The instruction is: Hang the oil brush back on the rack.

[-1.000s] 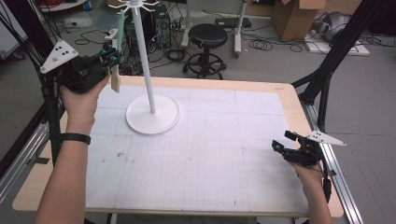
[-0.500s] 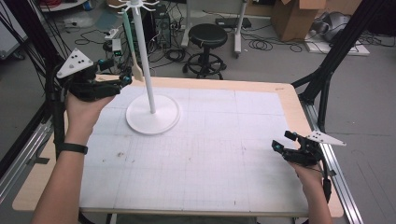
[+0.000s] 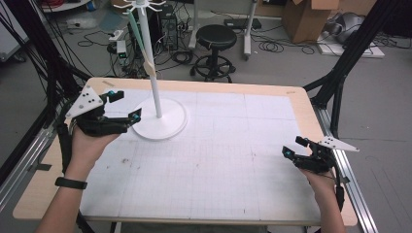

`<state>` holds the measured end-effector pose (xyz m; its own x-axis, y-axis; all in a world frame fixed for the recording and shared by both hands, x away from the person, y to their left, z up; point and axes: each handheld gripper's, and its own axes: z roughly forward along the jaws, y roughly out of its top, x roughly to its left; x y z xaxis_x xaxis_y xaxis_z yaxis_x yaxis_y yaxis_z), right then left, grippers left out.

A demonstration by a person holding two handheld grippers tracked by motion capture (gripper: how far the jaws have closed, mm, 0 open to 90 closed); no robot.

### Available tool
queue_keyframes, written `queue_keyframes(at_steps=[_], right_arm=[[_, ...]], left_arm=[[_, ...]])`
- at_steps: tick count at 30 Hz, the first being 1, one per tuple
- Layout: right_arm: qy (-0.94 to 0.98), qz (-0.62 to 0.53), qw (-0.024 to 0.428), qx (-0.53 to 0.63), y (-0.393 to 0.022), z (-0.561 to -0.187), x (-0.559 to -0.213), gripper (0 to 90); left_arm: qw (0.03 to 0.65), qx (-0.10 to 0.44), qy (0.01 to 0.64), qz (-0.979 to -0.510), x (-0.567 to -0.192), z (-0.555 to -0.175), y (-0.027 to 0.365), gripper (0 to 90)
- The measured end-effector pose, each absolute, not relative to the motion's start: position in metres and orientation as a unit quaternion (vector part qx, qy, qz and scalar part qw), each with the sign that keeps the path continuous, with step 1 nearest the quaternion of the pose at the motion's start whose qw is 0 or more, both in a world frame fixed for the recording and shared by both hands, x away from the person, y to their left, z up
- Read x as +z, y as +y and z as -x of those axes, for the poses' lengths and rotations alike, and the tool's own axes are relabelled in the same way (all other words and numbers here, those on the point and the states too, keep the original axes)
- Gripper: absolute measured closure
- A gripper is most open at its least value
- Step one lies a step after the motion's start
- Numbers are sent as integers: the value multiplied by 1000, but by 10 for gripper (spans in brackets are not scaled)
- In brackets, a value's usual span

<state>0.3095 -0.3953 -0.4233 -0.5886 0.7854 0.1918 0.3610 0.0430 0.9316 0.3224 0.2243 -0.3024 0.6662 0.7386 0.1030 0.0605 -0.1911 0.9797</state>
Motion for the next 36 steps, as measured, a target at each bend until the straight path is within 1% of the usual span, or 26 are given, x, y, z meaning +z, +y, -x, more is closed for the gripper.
queue_keyframes(at_steps=[8,20,23,26,32,36], right_arm=[[698,-410,190,556,-395,-310,-424,154],[698,-411,192,554,-395,-310,-424,154],[697,-412,191,555,-396,-310,-424,154],[699,-413,190,552,-395,-311,-424,154],[701,-413,189,550,-394,-310,-424,154],[702,-410,191,550,-394,-309,-424,154]], left_arm=[[567,272,284,-724,-338,-322,221,166],[561,256,291,-732,-385,-316,224,165],[546,242,300,-744,-389,-319,223,164],[550,249,295,-740,-388,-318,223,164],[542,247,305,-743,-389,-319,225,164],[547,249,304,-739,-389,-318,225,165]])
